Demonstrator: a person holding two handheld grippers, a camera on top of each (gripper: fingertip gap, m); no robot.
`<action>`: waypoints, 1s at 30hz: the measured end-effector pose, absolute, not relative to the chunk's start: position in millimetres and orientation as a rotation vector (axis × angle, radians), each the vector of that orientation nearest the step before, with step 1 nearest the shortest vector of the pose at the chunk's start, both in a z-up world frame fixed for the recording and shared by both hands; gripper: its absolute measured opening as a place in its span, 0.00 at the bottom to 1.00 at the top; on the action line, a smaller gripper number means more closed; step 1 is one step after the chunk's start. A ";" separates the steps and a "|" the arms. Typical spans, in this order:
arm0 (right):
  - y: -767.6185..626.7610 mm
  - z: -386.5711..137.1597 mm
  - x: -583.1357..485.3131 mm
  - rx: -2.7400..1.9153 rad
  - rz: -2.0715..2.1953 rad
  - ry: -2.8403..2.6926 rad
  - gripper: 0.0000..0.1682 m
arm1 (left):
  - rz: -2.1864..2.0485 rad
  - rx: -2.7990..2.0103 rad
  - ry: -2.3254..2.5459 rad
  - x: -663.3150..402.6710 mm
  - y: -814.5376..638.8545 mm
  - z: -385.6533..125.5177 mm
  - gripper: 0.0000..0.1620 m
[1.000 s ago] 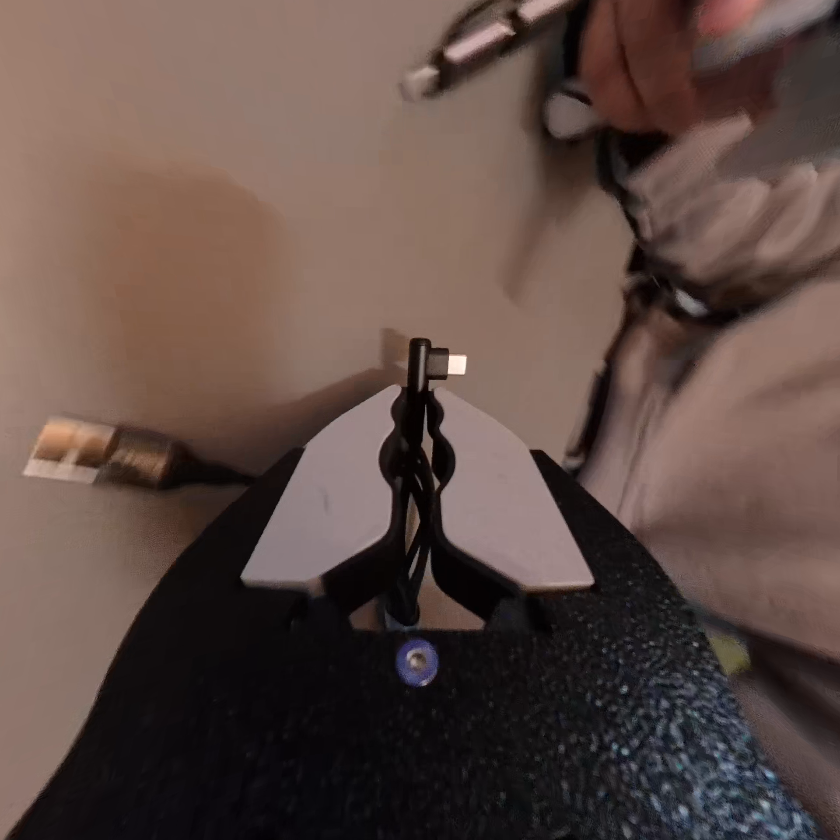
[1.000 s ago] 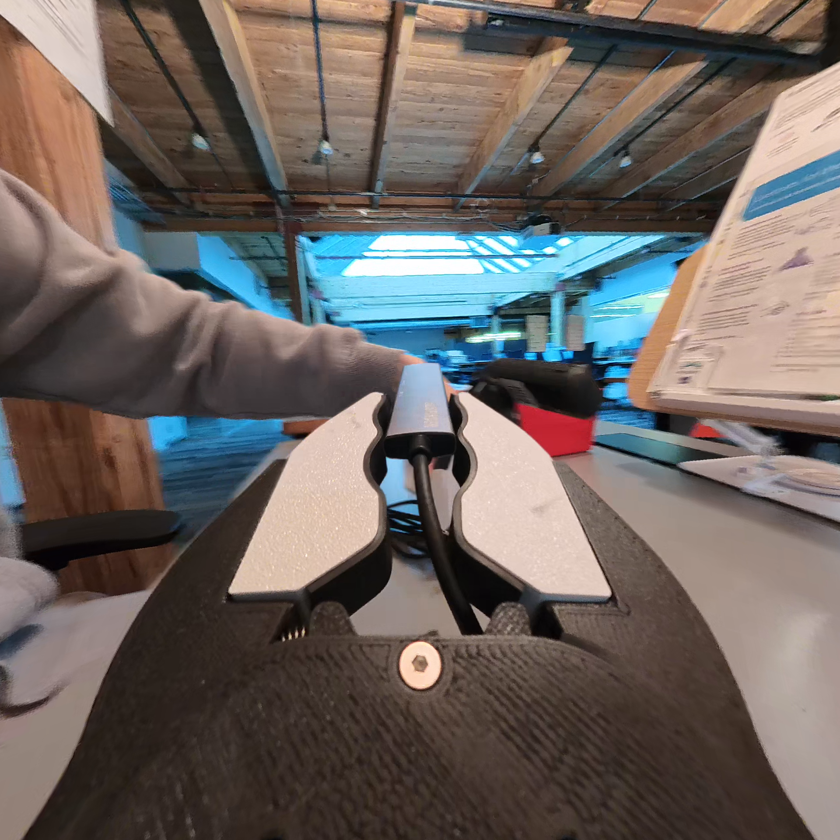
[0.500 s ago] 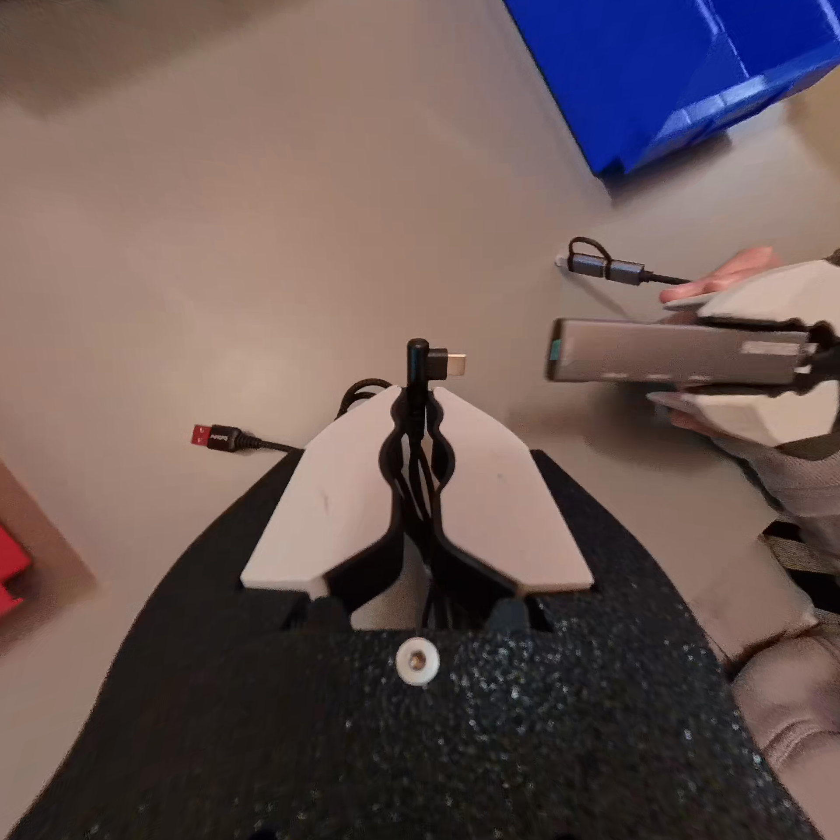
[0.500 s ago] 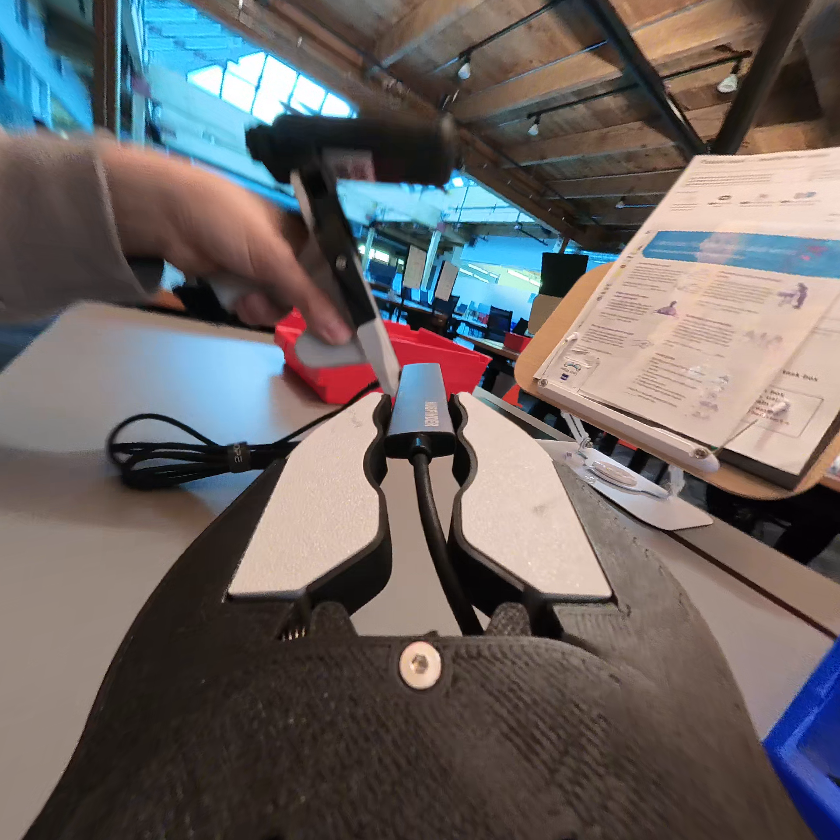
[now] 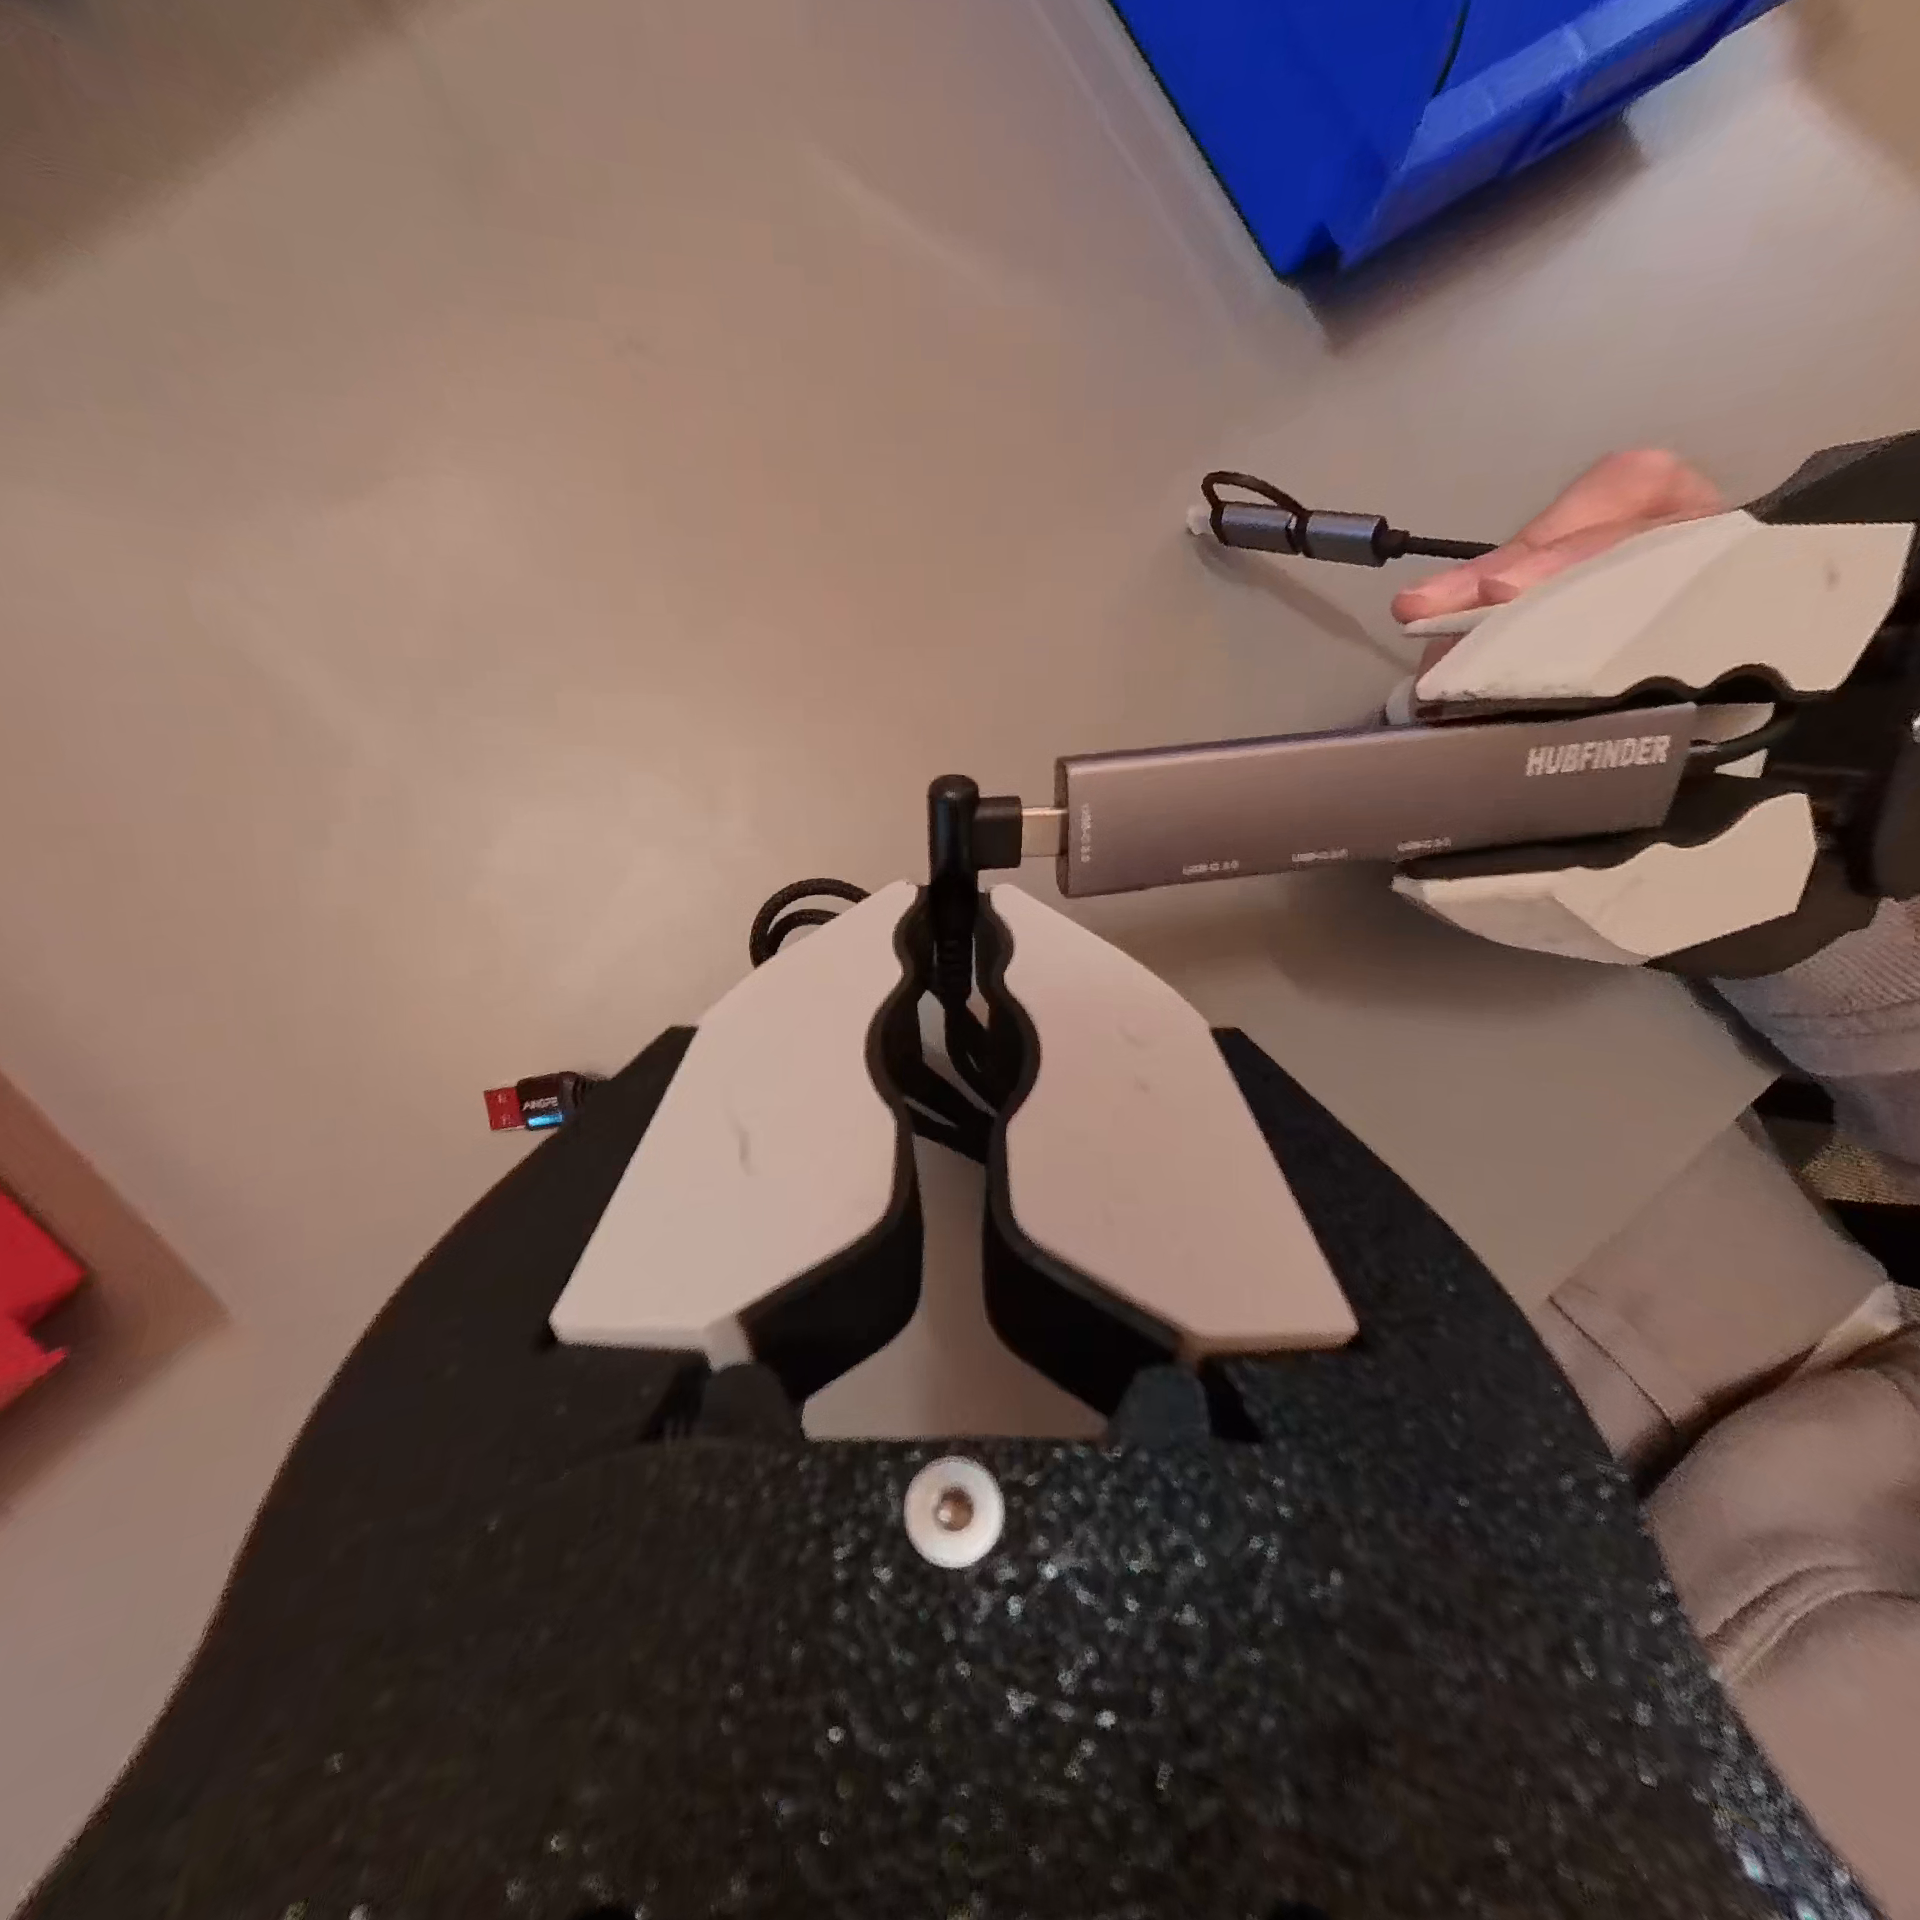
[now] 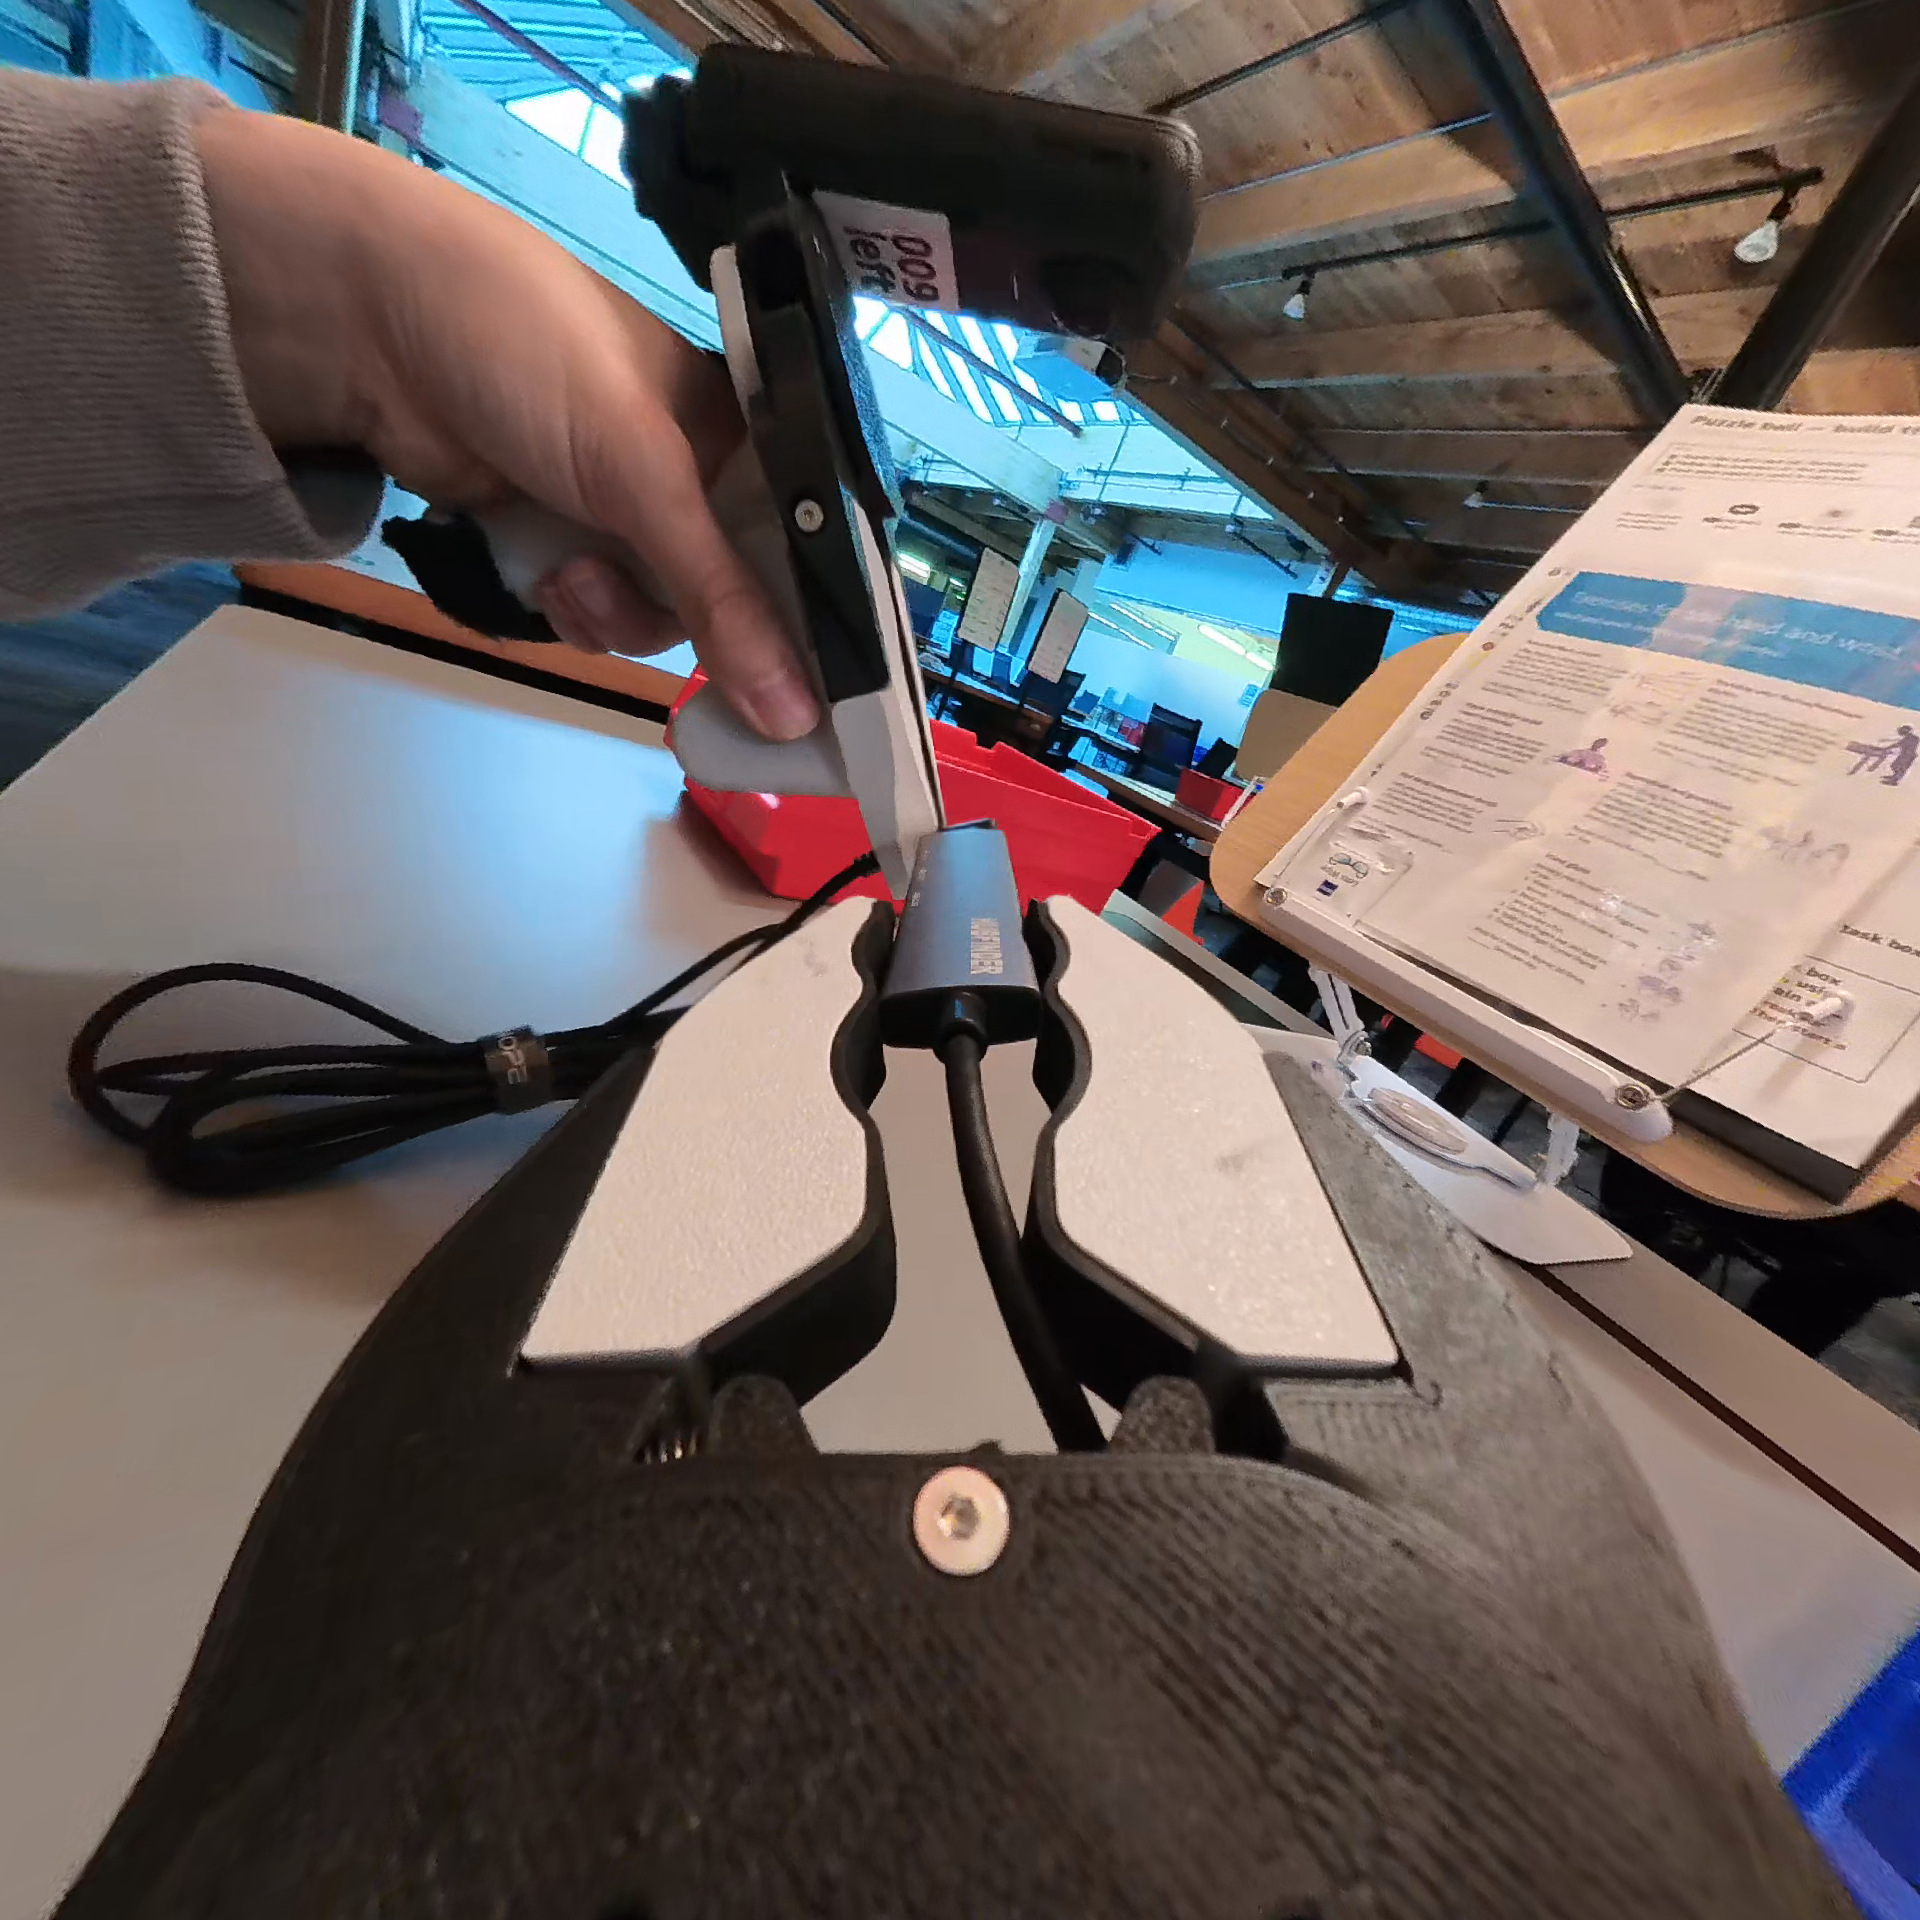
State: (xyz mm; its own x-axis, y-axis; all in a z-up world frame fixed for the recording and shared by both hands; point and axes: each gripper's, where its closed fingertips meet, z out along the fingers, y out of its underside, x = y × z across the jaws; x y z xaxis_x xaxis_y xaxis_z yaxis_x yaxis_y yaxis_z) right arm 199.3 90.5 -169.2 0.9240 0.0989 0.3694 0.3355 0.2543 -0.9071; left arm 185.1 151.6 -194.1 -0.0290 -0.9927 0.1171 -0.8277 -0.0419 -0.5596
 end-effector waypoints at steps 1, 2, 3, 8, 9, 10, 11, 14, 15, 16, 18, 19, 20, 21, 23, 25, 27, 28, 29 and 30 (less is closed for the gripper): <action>90.9 -169.3 198.9 -1.313 -0.169 -0.390 0.15 | -0.720 -1.928 1.917 184.6 151.6 -193.9 0.04; 91.5 -169.4 198.3 -1.315 -0.167 -0.392 0.15 | -0.723 -1.929 1.919 184.2 151.7 -193.8 0.04; 92.0 -169.3 197.6 -1.316 -0.168 -0.393 0.15 | -0.720 -1.929 1.927 183.8 151.9 -194.4 0.04; 95.2 -175.4 195.4 -1.355 -0.213 -0.421 0.15 | -0.609 -1.893 1.987 181.5 155.9 -199.2 0.04; 96.8 -176.8 194.8 -1.366 -0.225 -0.426 0.15 | -0.549 -1.857 2.009 181.0 157.8 -200.4 0.04; 98.7 -178.2 195.1 -1.379 -0.239 -0.426 0.15 | -0.495 -1.824 2.018 181.3 160.1 -200.8 0.04; 100.4 -178.5 195.0 -1.386 -0.250 -0.425 0.15 | -0.463 -1.793 2.025 182.2 161.4 -200.7 0.04; 97.6 -174.8 198.2 -1.380 -0.228 -0.388 0.15 | -0.539 -1.682 2.043 189.0 159.7 -197.5 0.05; 95.5 -171.8 201.5 -1.367 -0.205 -0.364 0.15 | -0.633 -1.637 2.038 192.2 157.0 -193.7 0.06; 92.5 -168.8 203.2 -1.351 -0.167 -0.347 0.15 | -0.754 -1.607 2.034 193.9 153.0 -189.5 0.07; 85.9 -163.5 205.0 -1.317 -0.080 -0.327 0.15 | -1.042 -1.603 2.047 193.1 141.8 -181.6 0.10; 83.0 -161.7 205.1 -1.305 -0.041 -0.323 0.15 | -1.192 -1.603 2.057 191.5 136.4 -177.3 0.11; 80.7 -160.3 204.3 -1.296 -0.005 -0.325 0.15 | -1.339 -1.602 2.068 189.0 131.3 -172.8 0.12; 78.3 -159.0 203.1 -1.287 0.036 -0.330 0.15 | -1.477 -1.597 2.081 185.5 126.5 -167.7 0.15; 72.9 -156.0 200.5 -1.267 0.109 -0.338 0.15 | -1.699 -1.580 2.094 178.4 121.5 -159.0 0.14; 69.1 -154.2 198.0 -1.255 0.169 -0.352 0.15 | -1.874 -1.597 2.053 175.7 122.2 -151.4 0.13; 65.5 -152.1 196.6 -1.244 0.216 -0.363 0.15 | -2.029 -1.657 1.991 175.3 123.3 -145.6 0.12; 64.5 -151.0 197.6 -1.239 0.230 -0.358 0.15 | -2.087 -1.698 1.962 175.7 123.1 -144.5 0.12; 63.7 -149.8 198.7 -1.236 0.240 -0.349 0.15 | -2.121 -1.742 1.944 175.8 122.4 -145.4 0.12; 62.5 -149.1 198.5 -1.230 0.252 -0.353 0.15 | -2.142 -1.776 1.931 176.1 121.6 -147.3 0.12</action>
State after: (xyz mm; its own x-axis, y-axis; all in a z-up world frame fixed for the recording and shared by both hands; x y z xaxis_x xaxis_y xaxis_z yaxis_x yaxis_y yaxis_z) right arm 198.5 62.5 -149.1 0.9186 0.3744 0.1266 0.0014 0.3173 -0.9483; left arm 176.1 121.6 -147.3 -0.4286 -0.4357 0.7915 -0.7425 -0.3294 -0.5833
